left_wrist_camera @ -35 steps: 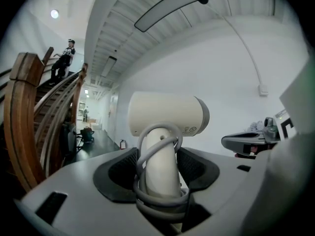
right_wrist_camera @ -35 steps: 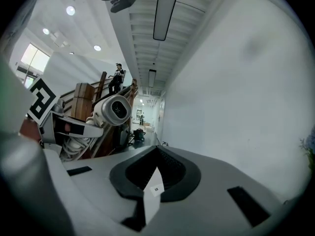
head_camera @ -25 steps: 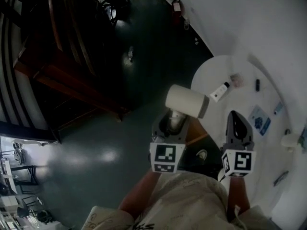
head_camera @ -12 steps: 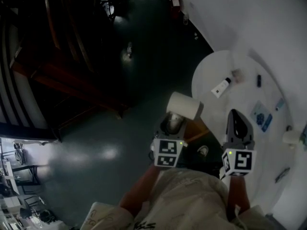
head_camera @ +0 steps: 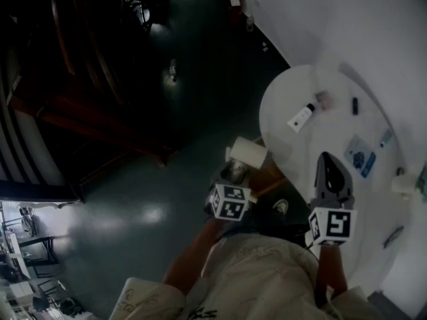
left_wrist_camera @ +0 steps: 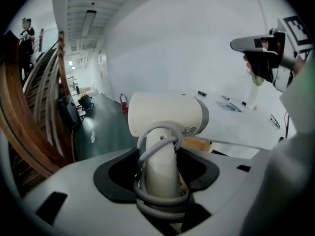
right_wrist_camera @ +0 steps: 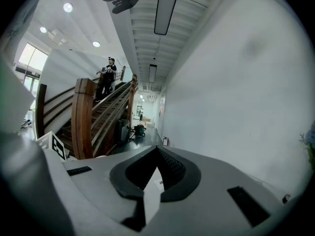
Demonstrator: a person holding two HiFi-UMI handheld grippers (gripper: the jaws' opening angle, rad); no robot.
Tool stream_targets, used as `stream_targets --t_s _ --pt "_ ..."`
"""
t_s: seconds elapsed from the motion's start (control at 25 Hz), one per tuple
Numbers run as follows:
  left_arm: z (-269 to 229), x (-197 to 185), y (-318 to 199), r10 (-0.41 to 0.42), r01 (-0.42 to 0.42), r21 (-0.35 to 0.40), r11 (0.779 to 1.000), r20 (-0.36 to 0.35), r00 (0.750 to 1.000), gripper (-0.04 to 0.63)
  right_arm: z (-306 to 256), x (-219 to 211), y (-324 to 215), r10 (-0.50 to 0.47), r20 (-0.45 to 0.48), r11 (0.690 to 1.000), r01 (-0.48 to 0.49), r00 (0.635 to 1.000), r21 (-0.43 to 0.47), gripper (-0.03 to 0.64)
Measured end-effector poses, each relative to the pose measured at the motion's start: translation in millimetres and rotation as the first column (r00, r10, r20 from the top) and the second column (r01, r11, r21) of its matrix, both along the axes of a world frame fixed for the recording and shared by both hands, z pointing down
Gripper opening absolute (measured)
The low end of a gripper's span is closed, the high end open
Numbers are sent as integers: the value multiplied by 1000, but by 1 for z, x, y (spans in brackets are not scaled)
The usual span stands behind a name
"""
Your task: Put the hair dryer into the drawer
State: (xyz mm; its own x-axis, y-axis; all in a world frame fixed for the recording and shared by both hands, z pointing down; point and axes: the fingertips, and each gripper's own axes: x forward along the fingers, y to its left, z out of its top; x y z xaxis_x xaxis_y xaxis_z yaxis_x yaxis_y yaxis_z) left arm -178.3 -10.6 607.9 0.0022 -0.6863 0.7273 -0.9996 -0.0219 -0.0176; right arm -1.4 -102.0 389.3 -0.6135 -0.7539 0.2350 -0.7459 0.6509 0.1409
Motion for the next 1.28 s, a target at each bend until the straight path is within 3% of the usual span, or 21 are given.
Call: stream_targets --t_s 0.2,0.4,0.72,1.12,1.28 --pt "33 4 4 27 -26 -113 993 5 1000 253 1 8 -2 13 -2 1000 -13 1000 3 6" --pt "57 8 5 81 -73 -228 971 24 996 253 2 15 -4 27 -5 1000 -27 1000 -2 6" --pt "85 13 5 242 -187 -419 889 80 967 253 6 25 -5 44 1 999 -44 999 -7 6" --pt "104 37 -18 356 -281 -464 840 80 931 253 12 43 -9 84 2 995 -84 996 -45 6" --pt "111 48 -29 364 -304 -453 838 50 930 253 17 54 -12 103 -3 993 -103 995 -63 6"
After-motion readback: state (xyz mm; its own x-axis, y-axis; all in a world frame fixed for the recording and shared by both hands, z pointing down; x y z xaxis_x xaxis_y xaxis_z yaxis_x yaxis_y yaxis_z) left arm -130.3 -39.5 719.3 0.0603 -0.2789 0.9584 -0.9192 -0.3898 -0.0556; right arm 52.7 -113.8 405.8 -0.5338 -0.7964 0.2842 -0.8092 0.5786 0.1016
